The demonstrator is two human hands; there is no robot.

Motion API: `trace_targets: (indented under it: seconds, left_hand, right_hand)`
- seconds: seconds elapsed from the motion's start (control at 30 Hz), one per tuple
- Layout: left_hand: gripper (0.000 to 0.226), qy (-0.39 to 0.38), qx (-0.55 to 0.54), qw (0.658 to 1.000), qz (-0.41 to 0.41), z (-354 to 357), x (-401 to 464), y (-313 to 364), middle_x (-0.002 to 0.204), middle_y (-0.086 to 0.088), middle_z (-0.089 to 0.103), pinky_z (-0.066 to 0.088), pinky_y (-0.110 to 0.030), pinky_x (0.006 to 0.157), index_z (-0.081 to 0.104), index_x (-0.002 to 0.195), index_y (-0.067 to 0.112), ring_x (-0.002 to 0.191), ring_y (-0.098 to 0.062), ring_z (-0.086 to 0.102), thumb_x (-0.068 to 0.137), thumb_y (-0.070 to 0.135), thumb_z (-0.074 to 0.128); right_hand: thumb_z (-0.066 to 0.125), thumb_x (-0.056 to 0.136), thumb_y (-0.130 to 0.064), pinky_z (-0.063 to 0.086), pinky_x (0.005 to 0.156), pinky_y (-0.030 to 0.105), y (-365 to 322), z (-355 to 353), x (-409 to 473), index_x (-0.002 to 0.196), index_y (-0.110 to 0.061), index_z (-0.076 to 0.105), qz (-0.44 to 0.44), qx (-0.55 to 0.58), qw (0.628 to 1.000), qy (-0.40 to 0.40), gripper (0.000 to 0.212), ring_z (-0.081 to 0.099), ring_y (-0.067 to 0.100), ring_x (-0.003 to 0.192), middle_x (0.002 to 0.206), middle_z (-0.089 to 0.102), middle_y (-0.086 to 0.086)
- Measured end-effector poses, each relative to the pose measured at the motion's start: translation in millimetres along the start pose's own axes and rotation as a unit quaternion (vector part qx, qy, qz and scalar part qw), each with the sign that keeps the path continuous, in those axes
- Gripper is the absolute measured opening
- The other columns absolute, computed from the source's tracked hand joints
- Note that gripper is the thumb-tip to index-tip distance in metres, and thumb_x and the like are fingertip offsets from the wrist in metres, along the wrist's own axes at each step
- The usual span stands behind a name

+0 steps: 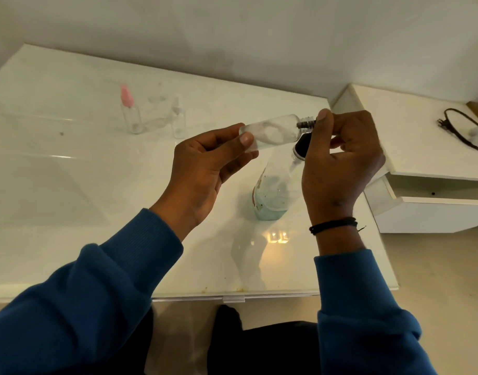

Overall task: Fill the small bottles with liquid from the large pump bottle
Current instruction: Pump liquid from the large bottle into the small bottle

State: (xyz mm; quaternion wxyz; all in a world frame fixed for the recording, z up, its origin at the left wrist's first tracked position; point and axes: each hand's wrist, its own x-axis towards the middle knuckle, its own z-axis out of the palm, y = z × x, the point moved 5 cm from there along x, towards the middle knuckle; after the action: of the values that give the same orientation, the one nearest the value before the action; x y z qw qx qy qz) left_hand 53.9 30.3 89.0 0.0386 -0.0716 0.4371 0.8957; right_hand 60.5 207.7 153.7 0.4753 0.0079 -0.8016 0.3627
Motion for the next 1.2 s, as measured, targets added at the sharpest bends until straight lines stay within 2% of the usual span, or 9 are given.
trace_targets:
  seconds: [0.13, 0.3, 0.47, 0.67, 0.77, 0.83, 1.03, 1.2]
  left_hand:
    - [0.04, -0.005, -0.011, 1.0, -0.003, 2.3, -1.7, 0.1, 0.112, -0.014, 0.076, 0.06, -0.028, 0.084, 0.071, 0.114, 0.0, 0.099, -0.031, 0.075, 0.076, 0.012, 0.076]
    - [0.036, -0.005, 0.006, 1.0, 0.004, 0.9, -0.5, 1.6, 0.112, -0.013, 0.076, 0.06, -0.029, 0.086, 0.072, 0.114, 0.002, 0.1, -0.031, 0.075, 0.08, 0.011, 0.075]
    - [0.034, -0.004, 0.0, 1.0, -0.002, 3.4, -1.9, -0.5, 0.112, -0.015, 0.076, 0.06, -0.028, 0.083, 0.071, 0.115, 0.001, 0.099, -0.031, 0.075, 0.082, 0.009, 0.074]
    - [0.033, -0.001, 0.006, 1.0, 0.009, 2.2, -1.5, 4.0, 0.112, -0.014, 0.076, 0.059, -0.028, 0.084, 0.072, 0.114, 0.002, 0.099, -0.03, 0.075, 0.082, 0.009, 0.074]
    - [0.04, -0.001, 0.0, 1.0, 0.011, 3.6, -2.8, 4.6, 0.113, -0.013, 0.076, 0.059, -0.027, 0.083, 0.072, 0.114, 0.002, 0.101, -0.03, 0.075, 0.076, 0.013, 0.076]
    - [0.04, -0.004, -0.003, 1.0, 0.009, 4.0, -2.9, 3.9, 0.113, -0.014, 0.076, 0.059, -0.026, 0.081, 0.073, 0.113, 0.003, 0.1, -0.031, 0.075, 0.074, 0.013, 0.076]
    - [0.029, -0.003, 0.013, 1.0, 0.012, 2.2, -1.8, 6.0, 0.111, -0.009, 0.077, 0.059, -0.025, 0.081, 0.074, 0.11, 0.008, 0.102, -0.027, 0.075, 0.081, 0.011, 0.073]
    - [0.036, -0.006, -0.001, 1.0, 0.009, 5.1, -3.0, 4.4, 0.112, -0.012, 0.076, 0.059, -0.024, 0.081, 0.073, 0.109, 0.005, 0.103, -0.028, 0.074, 0.074, 0.014, 0.075]
  right_hand:
    - [0.063, 0.094, -0.021, 0.037, 0.059, 0.017, -5.9, -3.5, 6.9, 0.07, -0.023, 0.059, -0.013, -0.007, 1.0, 0.008, 0.025, 0.056, 0.025, 0.067, 0.072, 0.054, -0.01]
    - [0.062, 0.095, -0.019, 0.045, 0.056, 0.031, -3.7, -1.0, 1.6, 0.071, -0.02, 0.061, -0.01, 0.001, 1.0, 0.012, 0.024, 0.056, 0.024, 0.068, 0.072, 0.055, -0.006]
    - [0.063, 0.094, -0.021, 0.038, 0.058, 0.02, -3.4, -4.2, 8.3, 0.069, -0.018, 0.062, -0.018, -0.007, 1.0, 0.014, 0.025, 0.056, 0.026, 0.067, 0.071, 0.054, -0.009]
    - [0.063, 0.095, -0.019, 0.046, 0.057, 0.036, -3.1, -1.4, 0.8, 0.071, -0.019, 0.061, -0.009, 0.001, 1.0, 0.01, 0.023, 0.055, 0.026, 0.068, 0.073, 0.055, -0.008]
    - [0.063, 0.094, -0.021, 0.043, 0.058, 0.029, -5.4, -1.8, 4.7, 0.071, -0.023, 0.058, -0.006, 0.002, 1.0, 0.0, 0.025, 0.056, 0.027, 0.067, 0.073, 0.054, -0.01]
    - [0.063, 0.094, -0.022, 0.043, 0.058, 0.03, -8.0, -2.7, 9.5, 0.069, -0.025, 0.055, -0.007, -0.008, 1.0, 0.0, 0.026, 0.056, 0.026, 0.067, 0.072, 0.053, -0.011]
    - [0.064, 0.094, -0.015, 0.043, 0.056, 0.028, -7.1, -1.0, 1.7, 0.071, -0.021, 0.057, 0.003, 0.021, 1.0, 0.015, 0.025, 0.053, 0.02, 0.066, 0.072, 0.054, -0.006]
    - [0.065, 0.094, -0.017, 0.048, 0.06, 0.041, -5.3, -2.4, 8.0, 0.071, -0.025, 0.056, 0.008, 0.011, 1.0, 0.007, 0.025, 0.054, 0.023, 0.065, 0.072, 0.054, -0.01]
